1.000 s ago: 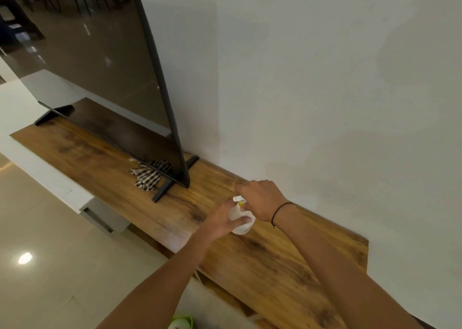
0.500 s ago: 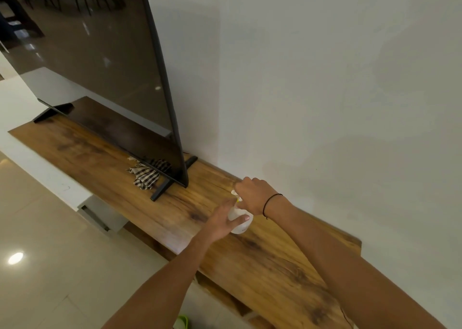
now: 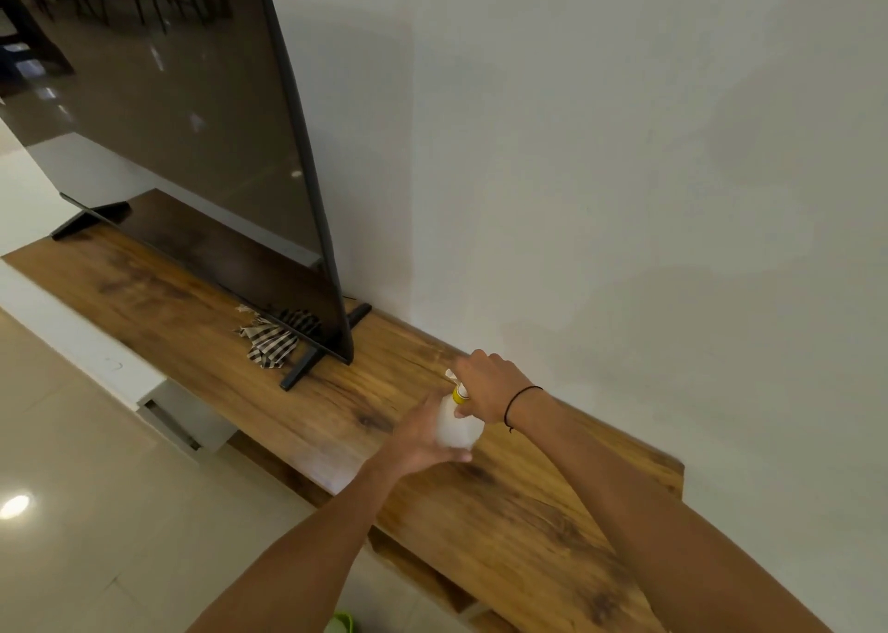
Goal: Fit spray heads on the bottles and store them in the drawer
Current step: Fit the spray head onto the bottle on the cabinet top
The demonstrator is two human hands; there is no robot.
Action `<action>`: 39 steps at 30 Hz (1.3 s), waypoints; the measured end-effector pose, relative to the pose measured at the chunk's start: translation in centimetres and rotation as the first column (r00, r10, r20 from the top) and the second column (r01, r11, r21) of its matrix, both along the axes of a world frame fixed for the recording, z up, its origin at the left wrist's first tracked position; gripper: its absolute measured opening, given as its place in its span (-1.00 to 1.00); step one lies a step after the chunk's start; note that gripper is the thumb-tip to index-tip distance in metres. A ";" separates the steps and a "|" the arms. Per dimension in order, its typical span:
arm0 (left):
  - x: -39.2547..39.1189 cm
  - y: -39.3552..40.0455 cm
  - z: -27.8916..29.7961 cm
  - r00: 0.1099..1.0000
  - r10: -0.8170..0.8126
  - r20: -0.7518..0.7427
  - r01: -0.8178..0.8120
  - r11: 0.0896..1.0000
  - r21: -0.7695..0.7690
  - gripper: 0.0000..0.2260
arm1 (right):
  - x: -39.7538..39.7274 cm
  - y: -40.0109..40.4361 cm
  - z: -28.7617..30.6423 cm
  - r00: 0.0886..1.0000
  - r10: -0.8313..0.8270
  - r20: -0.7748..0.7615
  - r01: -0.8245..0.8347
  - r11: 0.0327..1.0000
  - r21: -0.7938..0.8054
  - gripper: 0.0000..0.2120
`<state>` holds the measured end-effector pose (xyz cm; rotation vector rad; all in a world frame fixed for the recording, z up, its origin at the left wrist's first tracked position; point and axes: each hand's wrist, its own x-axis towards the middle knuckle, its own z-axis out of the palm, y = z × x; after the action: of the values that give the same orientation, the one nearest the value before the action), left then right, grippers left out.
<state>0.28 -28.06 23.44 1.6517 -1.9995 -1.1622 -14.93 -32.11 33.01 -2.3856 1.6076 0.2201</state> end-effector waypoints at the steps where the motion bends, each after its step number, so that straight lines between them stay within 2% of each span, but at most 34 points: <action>1: 0.0 0.1 -0.2 1.000 0.011 0.006 -0.011 1.000 -0.009 -0.08 | 0.0 -0.1 0.0 1.000 -0.010 0.003 0.010 1.000 -0.007 -0.50; 4: -0.4 0.4 -0.8 0.997 0.071 0.040 -0.068 0.995 -0.071 -0.07 | 0.2 -0.4 0.1 0.999 -0.024 -0.030 0.023 0.999 -0.049 -0.51; 7: -0.9 1.0 -1.1 0.974 0.225 0.027 -0.222 0.970 -0.105 -0.06 | -0.2 -0.7 0.0 0.997 -0.076 -0.008 0.076 0.996 -0.054 -0.51; 9: -0.7 1.2 -1.3 0.954 0.300 -0.024 -0.300 0.945 -0.128 -0.05 | -0.9 -1.0 0.3 0.988 -0.134 0.076 0.135 0.991 0.000 -0.50; 10: -0.5 1.1 -1.2 0.948 0.311 -0.069 -0.318 0.939 -0.132 -0.05 | -1.4 -1.2 0.5 0.976 -0.161 0.148 0.158 0.987 0.033 -0.56; 12: 0.6 0.7 -1.0 0.926 0.305 -0.221 -0.329 0.941 -0.080 -0.04 | -2.5 -1.3 0.9 0.935 -0.179 0.306 0.164 0.984 0.074 -0.58; 14: 2.1 0.2 -0.9 0.838 0.331 -0.434 -0.339 0.939 0.062 -0.05 | -3.7 -1.3 1.1 0.876 -0.175 0.450 0.160 0.985 0.070 -0.52; 16: 3.6 0.0 -0.8 0.625 0.466 -0.626 -0.302 0.884 0.357 -0.18 | -4.9 -1.1 0.9 0.778 -0.201 0.595 0.178 0.979 0.099 -0.50; 17: 4.1 0.0 -0.8 0.524 0.534 -0.664 -0.197 0.834 0.516 -0.27 | -5.4 -1.0 0.6 0.722 -0.230 0.653 0.189 0.973 0.134 -0.53; 18: 4.6 -0.1 -0.8 0.472 0.569 -0.673 -0.081 0.788 0.610 -0.31 | -5.7 -0.8 0.3 0.678 -0.252 0.690 0.189 0.967 0.168 -0.56; 20: 5.0 -0.1 -0.8 0.447 0.584 -0.678 0.028 0.748 0.663 -0.31 | -5.9 -0.4 -0.5 0.637 -0.270 0.722 0.163 0.963 0.216 -0.57; 22: 5.1 -0.2 -1.0 0.385 0.635 -0.670 0.038 0.714 0.699 -0.30 | -5.7 -0.2 -1.2 0.622 -0.293 0.726 0.165 0.956 0.244 -0.54; 24: 5.5 -0.2 -1.0 0.336 0.629 -0.700 0.058 0.729 0.682 -0.23 | -5.8 0.0 -1.7 0.592 -0.347 0.727 0.205 0.938 0.280 -0.47; 29: 6.0 -0.5 -0.6 0.429 0.424 -0.797 0.144 0.839 0.524 -0.23 | -6.8 0.8 -2.5 0.548 -0.443 0.709 0.252 0.896 0.365 -0.36; 31: 5.8 -0.7 -0.4 0.360 0.469 -0.806 0.176 0.815 0.553 -0.27 | -7.0 1.1 -3.0 0.508 -0.459 0.729 0.266 0.889 0.374 -0.38; 32: 5.6 -0.8 -0.2 0.337 0.515 -0.788 0.171 0.790 0.589 -0.38 | -7.0 1.2 -3.2 0.486 -0.458 0.744 0.269 0.889 0.372 -0.39; 33: 5.3 -0.9 0.4 0.371 0.543 -0.753 0.157 0.762 0.628 -0.46 | -7.0 1.3 -3.4 0.473 -0.456 0.754 0.270 0.889 0.368 -0.41; 36: 5.0 -1.2 0.5 0.523 0.563 -0.640 0.075 0.718 0.692 -0.29 | -7.0 1.7 -3.7 0.477 -0.457 0.751 0.278 0.889 0.364 -0.45; 39: 5.7 -0.8 -0.4 0.499 0.557 -0.664 0.092 0.728 0.679 -0.38 | -7.4 2.0 -4.0 0.457 -0.473 0.753 0.276 0.881 0.386 -0.47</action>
<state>5.95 -28.88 23.02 1.0960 -0.6901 -2.1359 -22.28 -30.12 29.06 -1.4569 1.4228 -0.7184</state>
